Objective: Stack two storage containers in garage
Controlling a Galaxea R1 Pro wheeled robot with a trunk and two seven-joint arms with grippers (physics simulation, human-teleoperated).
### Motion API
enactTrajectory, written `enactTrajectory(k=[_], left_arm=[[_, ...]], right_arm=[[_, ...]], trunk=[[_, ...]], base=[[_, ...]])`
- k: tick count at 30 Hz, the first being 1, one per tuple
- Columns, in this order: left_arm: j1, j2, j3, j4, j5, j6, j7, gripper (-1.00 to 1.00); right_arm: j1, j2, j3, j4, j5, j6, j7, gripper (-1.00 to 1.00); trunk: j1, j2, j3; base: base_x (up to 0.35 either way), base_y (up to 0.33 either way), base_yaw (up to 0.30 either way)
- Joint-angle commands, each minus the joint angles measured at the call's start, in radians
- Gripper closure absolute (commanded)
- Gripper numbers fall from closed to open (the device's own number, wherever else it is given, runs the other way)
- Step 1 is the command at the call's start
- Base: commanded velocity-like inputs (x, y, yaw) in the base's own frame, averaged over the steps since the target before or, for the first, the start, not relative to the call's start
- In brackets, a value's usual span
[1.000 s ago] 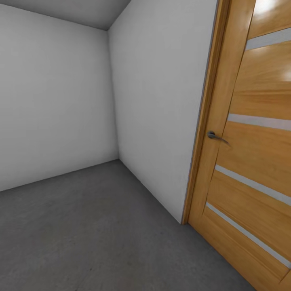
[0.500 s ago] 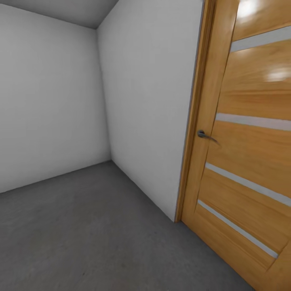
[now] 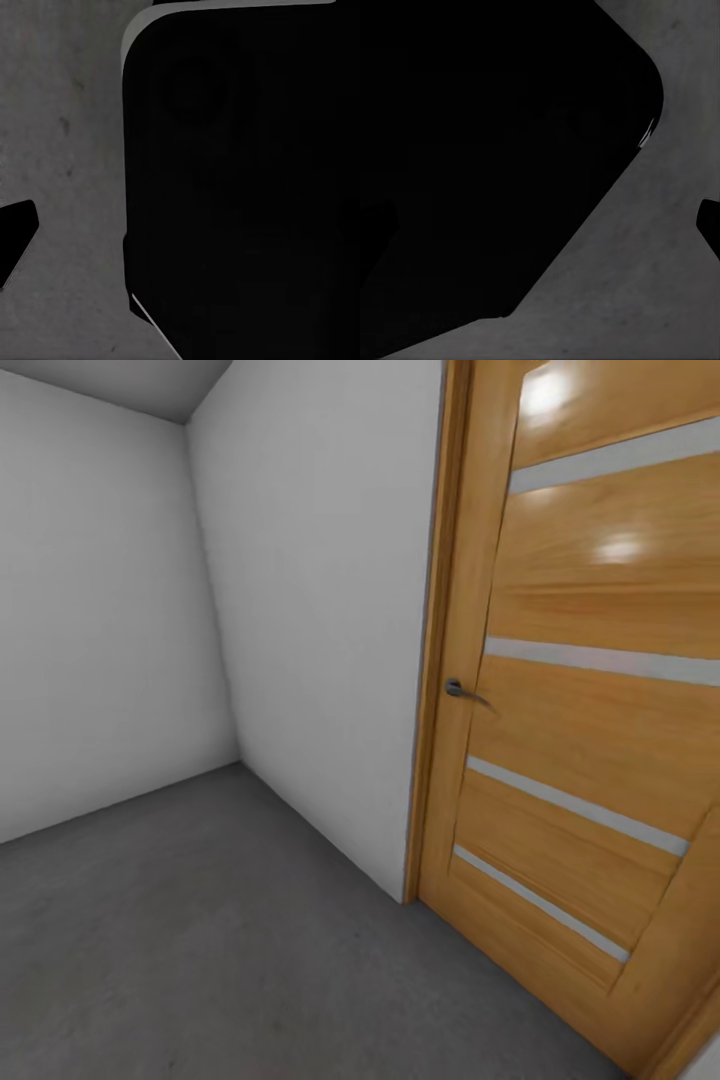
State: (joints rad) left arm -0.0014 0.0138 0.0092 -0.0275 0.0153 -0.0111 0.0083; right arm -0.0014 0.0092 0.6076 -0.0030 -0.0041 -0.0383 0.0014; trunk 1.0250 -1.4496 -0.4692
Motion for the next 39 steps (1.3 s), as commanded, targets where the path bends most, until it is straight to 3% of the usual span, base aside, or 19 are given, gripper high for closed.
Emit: enactTrajectory(k=[1,7,27,39], left_arm=[[0.0,0.0,0.001,0.0,0.002,-0.001,0.001,-1.0],[0.0,0.001,0.0,0.0,0.004,0.0,0.004,-1.0],[0.0,0.002,0.0,0.0,0.005,-0.001,0.004,-1.0],[0.0,0.002,0.0,0.0,0.005,-0.001,0.004,-1.0]], right_arm=[[0.0,0.0,0.001,0.0,-0.001,-0.003,0.0,-1.0],[0.0,0.0,0.0,0.0,-0.001,-0.003,0.0,-1.0],[0.0,0.001,0.0,0.0,-0.001,-0.003,0.0,-1.0],[0.0,0.0,0.001,0.0,-0.001,-0.003,0.0,-1.0]], trunk=[[0.0,0.0,-0.001],[0.0,0.0,-0.001],[0.0,0.0,-0.001],[0.0,0.0,-0.001]], base=[[0.0,0.0,-0.245],[0.213,0.0,-0.188],[0.321,0.0,-0.011],[0.322,0.0,-0.216]])
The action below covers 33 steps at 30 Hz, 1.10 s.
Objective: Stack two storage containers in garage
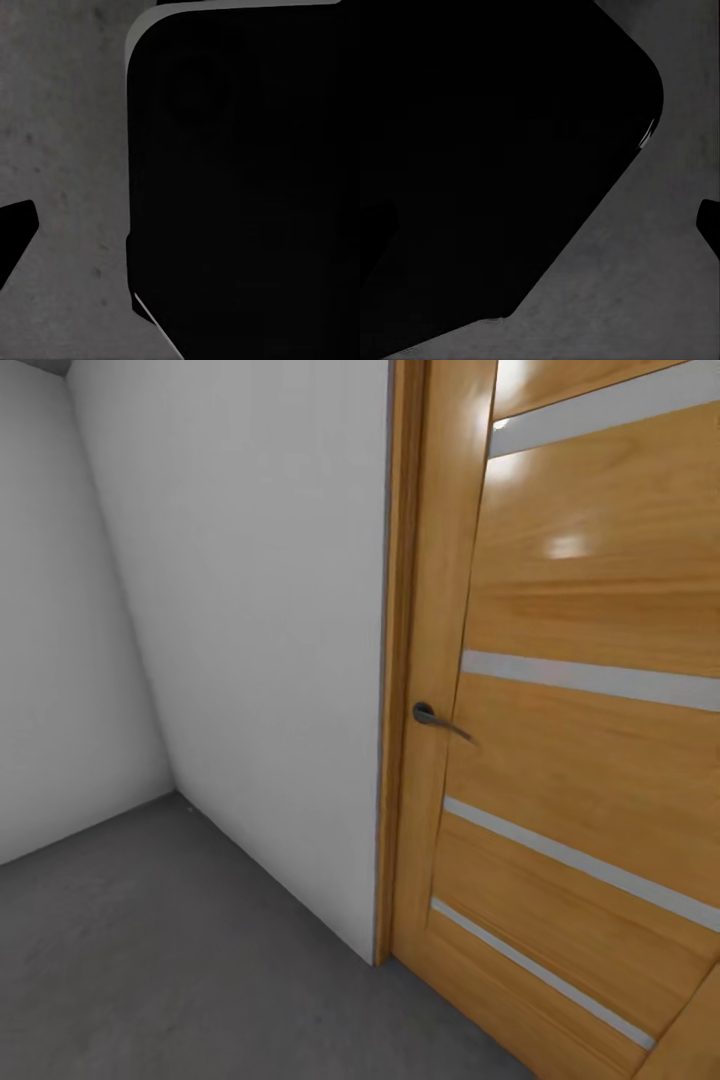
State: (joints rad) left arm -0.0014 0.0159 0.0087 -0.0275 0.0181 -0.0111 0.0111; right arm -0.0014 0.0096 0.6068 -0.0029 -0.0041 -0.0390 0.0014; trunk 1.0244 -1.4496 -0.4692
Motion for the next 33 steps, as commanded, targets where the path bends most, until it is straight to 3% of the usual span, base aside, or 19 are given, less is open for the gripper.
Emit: enactTrajectory(k=[1,10,33], left_arm=[[0.0,0.0,0.001,0.0,0.002,-0.001,0.001,-1.0],[0.0,0.0,0.001,0.0,0.002,-0.001,0.001,-1.0],[0.0,-0.001,0.002,0.0,0.002,-0.001,0.001,-1.0]], right_arm=[[0.0,0.0,0.002,0.0,-0.001,-0.002,0.0,-1.0],[0.0,0.0,0.002,0.0,-0.001,-0.002,0.0,-1.0],[0.0,0.0,0.002,0.0,-0.001,-0.002,0.0,-1.0]], trunk=[[0.001,0.0,-0.001],[0.001,0.0,-0.001],[0.001,0.0,-0.001]], base=[[0.322,0.0,-0.242],[0.245,0.0,-0.242],[0.007,0.0,-0.243]])
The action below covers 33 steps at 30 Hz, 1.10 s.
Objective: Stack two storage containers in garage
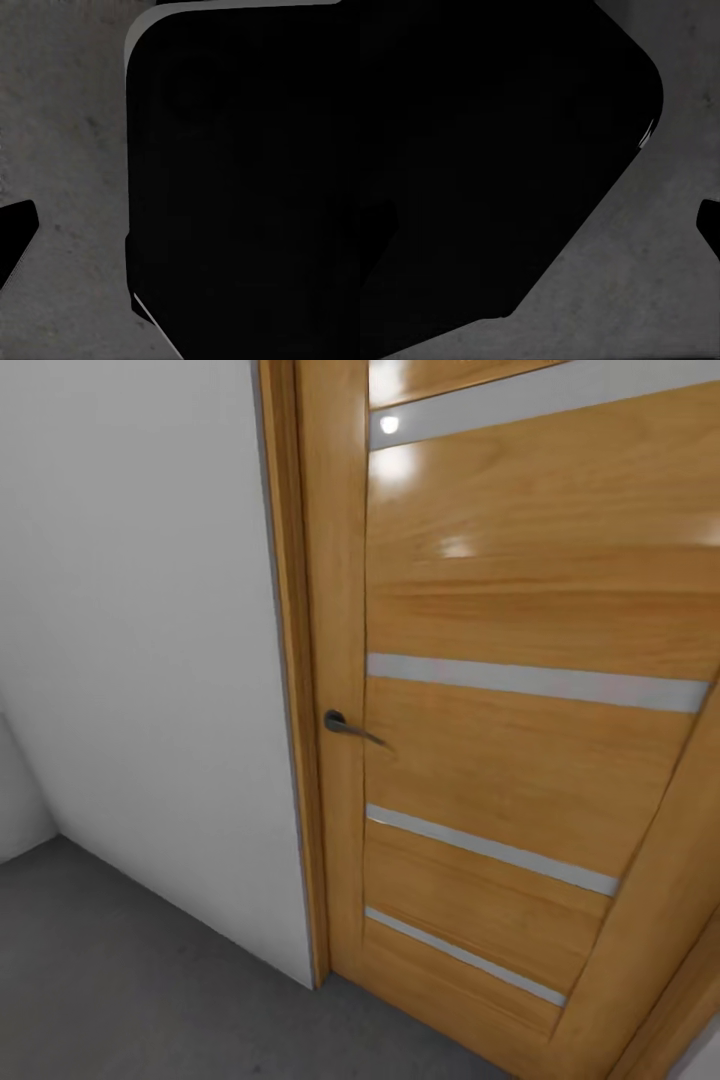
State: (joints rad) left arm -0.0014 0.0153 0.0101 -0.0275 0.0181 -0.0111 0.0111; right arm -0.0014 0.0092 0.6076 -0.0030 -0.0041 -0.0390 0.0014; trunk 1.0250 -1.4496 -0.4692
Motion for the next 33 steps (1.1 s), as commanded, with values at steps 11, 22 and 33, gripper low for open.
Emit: enactTrajectory(k=[11,22,33], left_arm=[[0.0,0.0,0.0,0.0,0.002,-0.001,0.001,-1.0],[0.0,0.0,-0.001,0.0,0.002,-0.001,0.001,-1.0],[0.0,0.0,-0.002,0.0,0.002,-0.001,0.001,-1.0]], right_arm=[[0.0,0.0,0.001,0.0,-0.001,-0.002,0.0,-1.0],[0.0,0.001,0.001,0.0,-0.001,-0.002,0.0,-1.0],[0.0,0.001,0.0,0.0,-0.001,-0.003,0.0,-1.0]], trunk=[[0.0,0.0,-0.001],[0.0,0.0,-0.001],[0.0,0.0,-0.001]], base=[[0.015,0.013,-0.211],[0.204,0.207,-0.015],[0.226,0.234,0.0]])
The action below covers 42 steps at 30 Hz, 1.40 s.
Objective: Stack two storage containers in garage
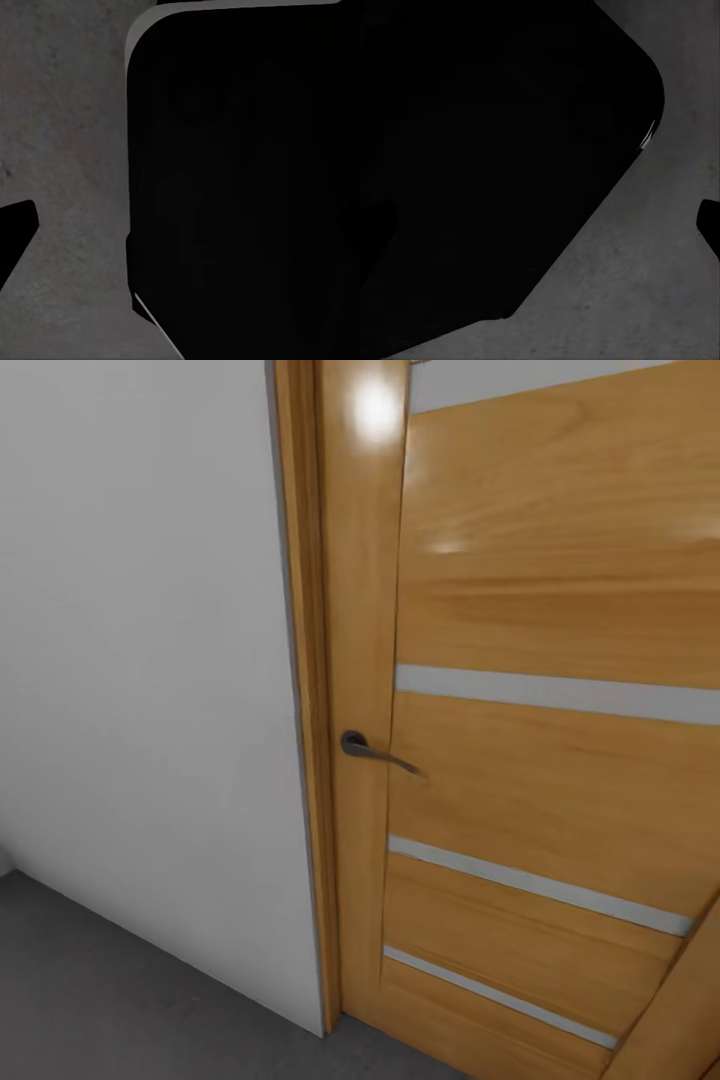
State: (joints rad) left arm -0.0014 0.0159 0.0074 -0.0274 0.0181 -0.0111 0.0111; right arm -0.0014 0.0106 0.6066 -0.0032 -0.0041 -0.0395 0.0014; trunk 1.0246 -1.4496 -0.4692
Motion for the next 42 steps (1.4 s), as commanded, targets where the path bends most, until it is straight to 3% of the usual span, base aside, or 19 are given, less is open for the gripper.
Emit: enactTrajectory(k=[1,34,42], left_arm=[[0.0,0.0,0.001,0.0,0.002,-0.001,0.001,-1.0],[0.0,-0.001,0.003,0.0,0.002,-0.001,0.001,-1.0],[0.0,0.0,0.003,0.0,0.002,-0.001,0.001,-1.0]], right_arm=[[0.0,0.0,0.001,0.0,-0.001,-0.002,0.0,-1.0],[0.0,0.0,0.001,0.0,-0.001,-0.002,0.0,-1.0],[0.0,0.0,0.001,0.0,-0.001,-0.002,0.0,-1.0]], trunk=[[0.0,0.0,-0.001],[0.0,0.0,-0.001],[0.0,0.0,-0.001]], base=[[0.233,0.234,-0.01],[0.027,0.025,-0.223],[0.018,0.0,-0.056]])
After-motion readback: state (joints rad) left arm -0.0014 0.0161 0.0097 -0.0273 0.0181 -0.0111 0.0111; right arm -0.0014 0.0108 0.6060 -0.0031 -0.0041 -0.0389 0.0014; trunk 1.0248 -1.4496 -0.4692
